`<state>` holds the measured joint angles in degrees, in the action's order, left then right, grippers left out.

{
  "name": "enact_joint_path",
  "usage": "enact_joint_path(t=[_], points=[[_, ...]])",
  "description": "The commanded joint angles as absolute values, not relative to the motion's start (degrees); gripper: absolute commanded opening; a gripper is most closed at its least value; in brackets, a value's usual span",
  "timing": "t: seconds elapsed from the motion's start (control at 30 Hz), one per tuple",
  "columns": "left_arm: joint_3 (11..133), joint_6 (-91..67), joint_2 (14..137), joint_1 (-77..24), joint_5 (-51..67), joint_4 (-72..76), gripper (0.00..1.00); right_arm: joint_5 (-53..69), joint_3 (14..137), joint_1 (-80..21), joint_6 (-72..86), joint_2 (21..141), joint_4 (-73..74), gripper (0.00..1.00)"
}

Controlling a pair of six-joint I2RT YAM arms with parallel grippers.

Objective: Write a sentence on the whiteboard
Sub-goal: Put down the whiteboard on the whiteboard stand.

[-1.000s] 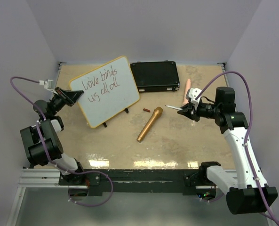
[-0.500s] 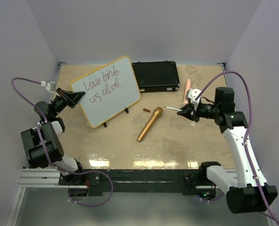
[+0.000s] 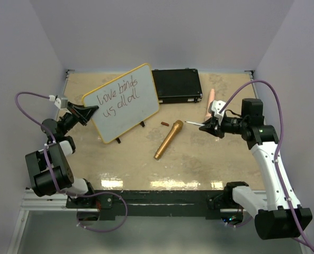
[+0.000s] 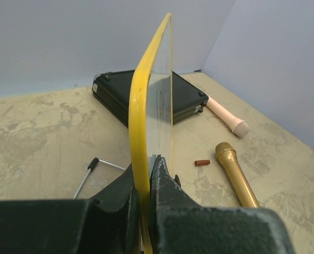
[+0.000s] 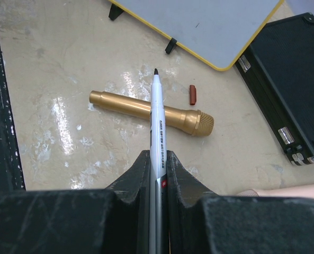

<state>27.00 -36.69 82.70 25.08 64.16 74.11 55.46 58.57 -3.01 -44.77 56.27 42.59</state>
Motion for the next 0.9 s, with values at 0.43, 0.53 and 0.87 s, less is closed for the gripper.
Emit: enact_joint_path(t=[0.43,0.53,0.87], points=[[21.2,2.0,80.4,27.3,56.3,86.0,0.17,57.2,59.1,-4.8,-47.0,56.6,43.9,0.00],[21.2,1.1,81.6,27.8,55.5,88.1,0.24,57.2,59.1,-4.7,-46.9,56.6,43.9,0.00],[22.0,0.4,85.5,28.7,54.7,92.5,0.32,57.0,58.9,-4.7,-46.6,57.3,43.7,0.00]])
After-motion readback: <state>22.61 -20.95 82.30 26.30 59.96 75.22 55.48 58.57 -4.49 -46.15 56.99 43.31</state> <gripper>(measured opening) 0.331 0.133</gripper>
